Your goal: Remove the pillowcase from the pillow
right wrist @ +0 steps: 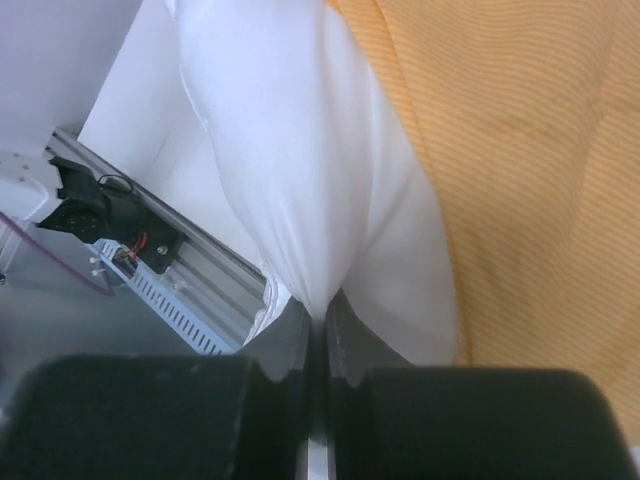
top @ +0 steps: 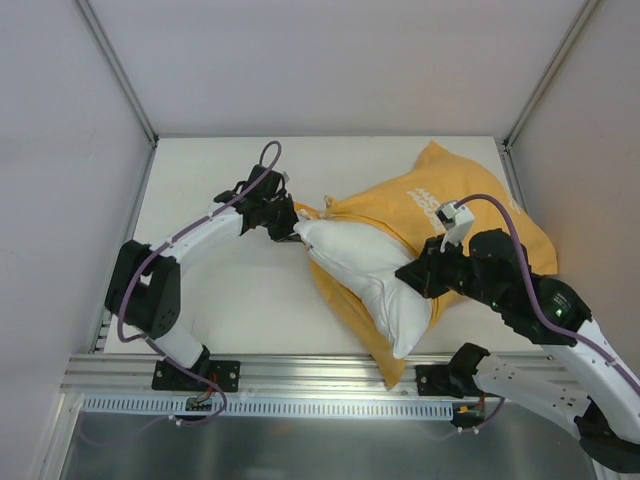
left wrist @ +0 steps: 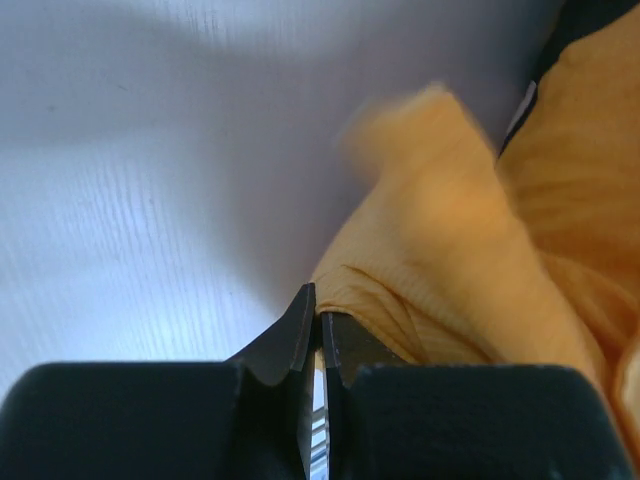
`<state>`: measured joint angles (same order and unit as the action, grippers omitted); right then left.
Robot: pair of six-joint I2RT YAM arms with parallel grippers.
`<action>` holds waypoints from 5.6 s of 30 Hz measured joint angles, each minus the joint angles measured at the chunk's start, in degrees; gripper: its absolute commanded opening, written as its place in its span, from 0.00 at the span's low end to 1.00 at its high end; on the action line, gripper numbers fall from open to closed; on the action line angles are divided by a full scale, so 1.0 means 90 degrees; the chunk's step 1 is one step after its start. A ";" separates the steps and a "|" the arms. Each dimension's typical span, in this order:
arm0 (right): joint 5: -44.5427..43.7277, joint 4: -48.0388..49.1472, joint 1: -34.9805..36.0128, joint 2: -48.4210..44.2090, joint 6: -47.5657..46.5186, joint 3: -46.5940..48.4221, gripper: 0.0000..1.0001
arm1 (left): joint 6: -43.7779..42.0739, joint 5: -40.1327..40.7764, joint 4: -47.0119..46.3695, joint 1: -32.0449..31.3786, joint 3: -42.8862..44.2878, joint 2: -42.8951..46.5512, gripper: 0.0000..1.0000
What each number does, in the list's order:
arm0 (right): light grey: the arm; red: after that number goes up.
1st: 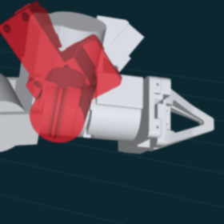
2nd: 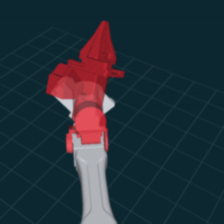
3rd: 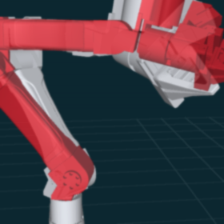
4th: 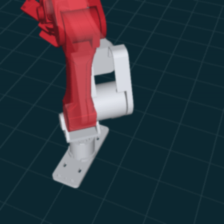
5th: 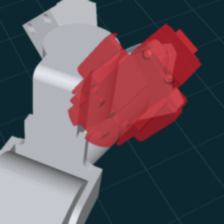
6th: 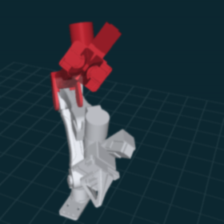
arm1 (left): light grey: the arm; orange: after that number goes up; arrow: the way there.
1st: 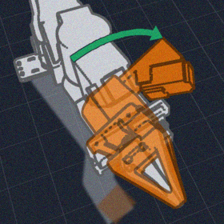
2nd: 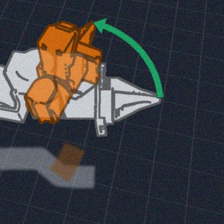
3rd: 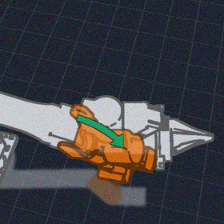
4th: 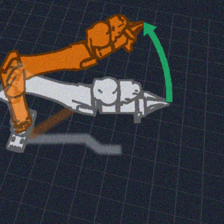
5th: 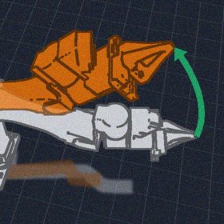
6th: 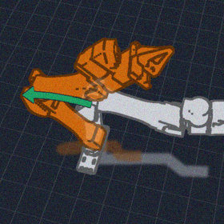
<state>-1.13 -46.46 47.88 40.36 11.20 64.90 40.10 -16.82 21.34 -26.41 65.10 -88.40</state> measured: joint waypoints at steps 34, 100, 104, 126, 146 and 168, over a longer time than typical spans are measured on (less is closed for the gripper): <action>0.0770 0.2650 -0.0384 0.3497 0.1447 0.0449 0.01 | 0.1197 -0.0342 -0.0027 -0.0022 -0.1268 0.3104 0.99; -0.1134 0.0192 -0.0534 0.4908 -0.0925 0.2280 0.08 | 0.2006 -0.0272 -0.1537 -0.0695 -0.2562 0.3164 0.00; -0.1027 0.0527 -0.1423 0.4597 -0.0801 0.1729 0.01 | 0.1870 -0.0454 -0.1241 -0.0121 -0.2453 0.3305 0.00; -0.0104 0.1338 -0.2703 0.1557 0.0090 -0.1180 0.01 | 0.1367 -0.1945 -0.0070 0.1710 -0.2572 0.5100 0.83; -0.0289 0.1457 -0.2237 0.1134 0.0034 -0.2183 0.01 | 0.0821 -0.0818 -0.0087 0.1780 -0.1384 0.2157 0.99; -0.1365 0.0338 -0.0233 0.4600 -0.0860 0.2875 0.93 | 0.0658 -0.0857 -0.1132 0.0886 -0.1637 0.1554 0.00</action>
<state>-13.41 -43.42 45.78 81.76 3.46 90.78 46.02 -24.53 11.16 -18.44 50.37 -74.41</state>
